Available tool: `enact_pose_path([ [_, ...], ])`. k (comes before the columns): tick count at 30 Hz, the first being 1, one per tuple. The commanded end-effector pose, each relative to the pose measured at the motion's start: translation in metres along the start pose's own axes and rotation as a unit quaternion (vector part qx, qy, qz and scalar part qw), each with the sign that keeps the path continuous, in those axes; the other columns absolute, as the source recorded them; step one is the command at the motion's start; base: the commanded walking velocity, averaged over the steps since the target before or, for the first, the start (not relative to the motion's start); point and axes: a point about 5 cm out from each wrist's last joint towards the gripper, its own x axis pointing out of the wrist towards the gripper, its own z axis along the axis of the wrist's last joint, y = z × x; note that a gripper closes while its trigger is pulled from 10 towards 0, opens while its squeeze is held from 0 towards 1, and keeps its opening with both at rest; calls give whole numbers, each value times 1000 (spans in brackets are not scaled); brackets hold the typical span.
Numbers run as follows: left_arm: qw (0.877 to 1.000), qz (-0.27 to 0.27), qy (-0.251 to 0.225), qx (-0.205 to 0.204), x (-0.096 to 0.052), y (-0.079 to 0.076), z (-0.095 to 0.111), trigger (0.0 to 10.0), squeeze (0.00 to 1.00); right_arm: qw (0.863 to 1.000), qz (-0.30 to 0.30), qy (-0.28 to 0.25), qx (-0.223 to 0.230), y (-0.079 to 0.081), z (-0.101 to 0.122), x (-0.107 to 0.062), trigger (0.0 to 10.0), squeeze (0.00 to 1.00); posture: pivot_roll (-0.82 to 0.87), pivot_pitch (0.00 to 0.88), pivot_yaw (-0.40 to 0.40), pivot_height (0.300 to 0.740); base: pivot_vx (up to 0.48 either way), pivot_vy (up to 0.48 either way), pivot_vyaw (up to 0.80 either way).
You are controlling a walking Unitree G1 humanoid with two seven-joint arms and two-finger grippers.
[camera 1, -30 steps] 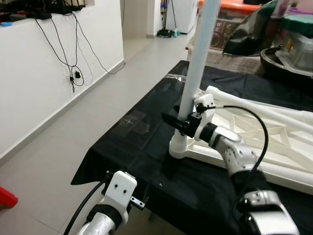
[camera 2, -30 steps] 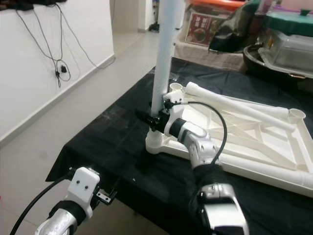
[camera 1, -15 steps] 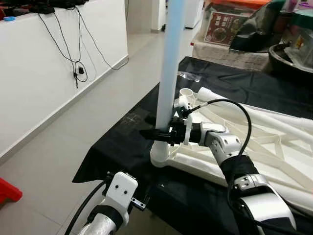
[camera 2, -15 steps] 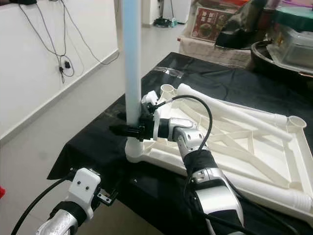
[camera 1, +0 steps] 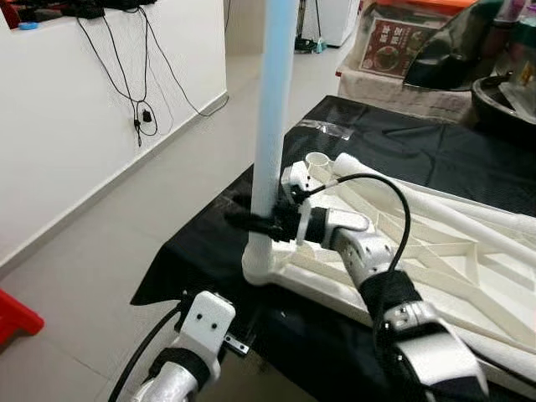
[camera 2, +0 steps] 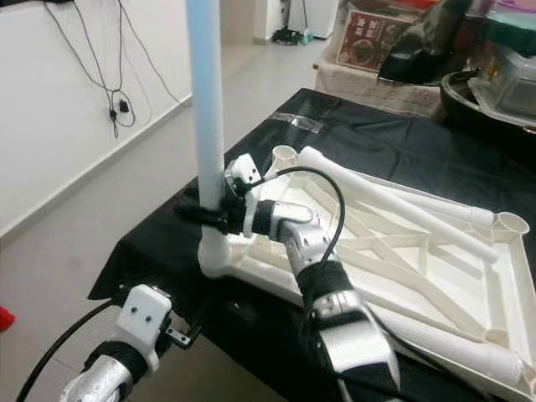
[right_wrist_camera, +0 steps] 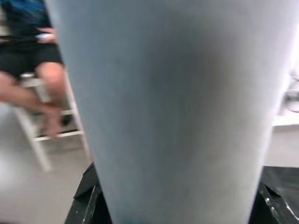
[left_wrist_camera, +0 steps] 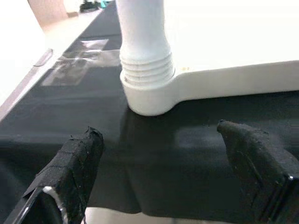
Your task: Building children table
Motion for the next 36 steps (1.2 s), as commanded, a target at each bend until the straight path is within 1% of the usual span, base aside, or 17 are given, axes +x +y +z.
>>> enact_pose_path([
  [1, 1000, 0, 8, -2, 0, 0, -5, 10000, 0, 991, -128, 24, 29, -17, -17, -17, 0, 0, 185, 45, -64, 740, 0, 0, 0],
  [2, 1000, 0, 8, -2, 0, 0, -5, 10000, 0, 991, -128, 24, 29, -17, -17, -17, 0, 0, 185, 45, -64, 740, 0, 0, 0],
  [4, 1000, -5, 8, -1, 2, 0, -7, 10000, 0, 939, -344, 17, 17, -26, -22, -45, 0, 0, 170, 35, -60, 740, 0, 0, 0],
  [5, 1000, -5, 8, -1, 2, 0, -7, 10000, 0, 939, -344, 17, 17, -26, -22, -45, 0, 0, 170, 35, -60, 740, 0, 0, 0],
  [7, 1000, -7, 9, 0, 4, 0, -8, 10000, 0, 899, -437, 5, 19, -20, -23, -58, 0, 0, 166, 26, -61, 740, 0, 0, 0],
  [13, 1000, -6, 8, 3, 6, 1, -9, 10000, 0, 838, -543, -32, 49, 7, -19, -52, 0, 0, 174, 10, -64, 740, 0, 0, 0],
  [18, 1000, -4, 8, 4, 7, 1, -10, 10000, 0, 813, -575, -30, 90, 25, -26, -34, 0, 0, 180, 0, -64, 740, 0, 0, 0],
  [19, 1000, -4, 8, 4, 7, 1, -10, 10000, 0, 818, -567, -24, 92, 29, -28, -29, 2392, 0, 182, 0, -66, 740, 0, 0, 0],
  [21, 1000, -4, 7, 3, 6, 1, -10, 10000, 0, 819, -567, -18, 92, 34, -29, -26, 2392, 0, 182, 0, -66, 740, 0, 0, 0],
  [22, 1000, -4, 7, 3, 6, 1, -11, 10000, 0, 826, -555, -18, 93, 38, -30, -24, 10000, 922, 177, 0, -67, 740, 0, 0, 0],
  [26, 1000, -5, 8, 2, 6, 1, -11, 10000, 0, 838, -537, -30, 89, 41, -28, -23, 10000, 1000, 172, 0, -64, 740, 0, 0, 0],
  [27, 1000, -6, 8, 1, 6, 0, -11, 10000, 0, 847, -523, -40, 86, 42, -26, -23, 10000, 1000, 172, 0, -64, 740, 0, 0, 0],
  [28, 1000, -7, 8, 1, 6, 0, -11, 10000, 0, 863, -493, -57, 90, 41, -23, -21, 10000, 761, 169, 4, -64, 740, 0, 0, 0],
  [29, 1000, -8, 7, 1, 7, 0, -11, 10000, 0, 876, -469, -72, 84, 39, -20, -21, 10000, 0, 168, 5, -64, 740, 0, 0, 0],
  [33, 1000, -9, 7, 1, 8, 0, -11, 10000, 0, 916, -379, -115, 58, 27, -7, -23, 10000, 0, 167, 7, -63, 740, 0, 0, 0],
  [35, 1000, -9, 7, 1, 8, 0, -11, 10000, 0, 916, -379, -115, 58, 27, -7, -23, 10000, 0, 167, 7, -63, 740, 0, 0, 0],
  [36, 1000, -9, 6, 1, 9, 1, -11, 10000, 0, 942, -312, -107, 56, 24, -8, -20, 10000, 0, 165, 8, -61, 740, 0, 0, 0],
])
